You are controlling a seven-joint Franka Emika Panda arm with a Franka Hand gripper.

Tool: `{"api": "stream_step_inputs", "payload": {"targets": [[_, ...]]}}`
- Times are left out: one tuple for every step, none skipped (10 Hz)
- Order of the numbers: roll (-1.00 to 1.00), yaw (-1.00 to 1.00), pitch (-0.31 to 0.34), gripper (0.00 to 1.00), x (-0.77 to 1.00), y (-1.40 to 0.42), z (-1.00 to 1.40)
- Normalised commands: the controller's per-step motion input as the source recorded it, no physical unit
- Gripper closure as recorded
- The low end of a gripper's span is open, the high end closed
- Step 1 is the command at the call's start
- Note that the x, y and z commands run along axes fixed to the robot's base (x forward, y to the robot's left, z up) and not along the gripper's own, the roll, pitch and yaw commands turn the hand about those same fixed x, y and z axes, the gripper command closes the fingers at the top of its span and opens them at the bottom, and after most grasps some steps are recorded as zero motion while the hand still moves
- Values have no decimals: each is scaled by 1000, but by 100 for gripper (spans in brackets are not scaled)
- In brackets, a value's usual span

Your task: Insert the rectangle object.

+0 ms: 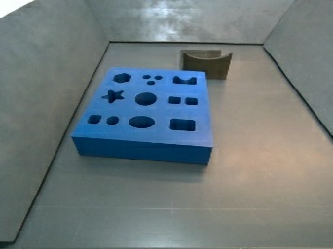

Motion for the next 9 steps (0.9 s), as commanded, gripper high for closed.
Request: {"api": "stream_step_inputs", "payload": {"targets": [[22, -8, 267, 100, -518, -1000, -783], [18, 14, 156, 100, -394, -974, -696], [-5, 15, 80, 100, -190, -697, -428], [1, 19, 51, 100, -102, -493, -245], [13, 20, 40, 100, -68, -359, -152], [124, -176, -36, 100, 642, 1000, 812], [96, -170, -5, 100, 602, 1000, 793], [38, -130, 54, 100, 401, 704, 588], [30, -54, 32, 100, 214, 303, 257]]}}
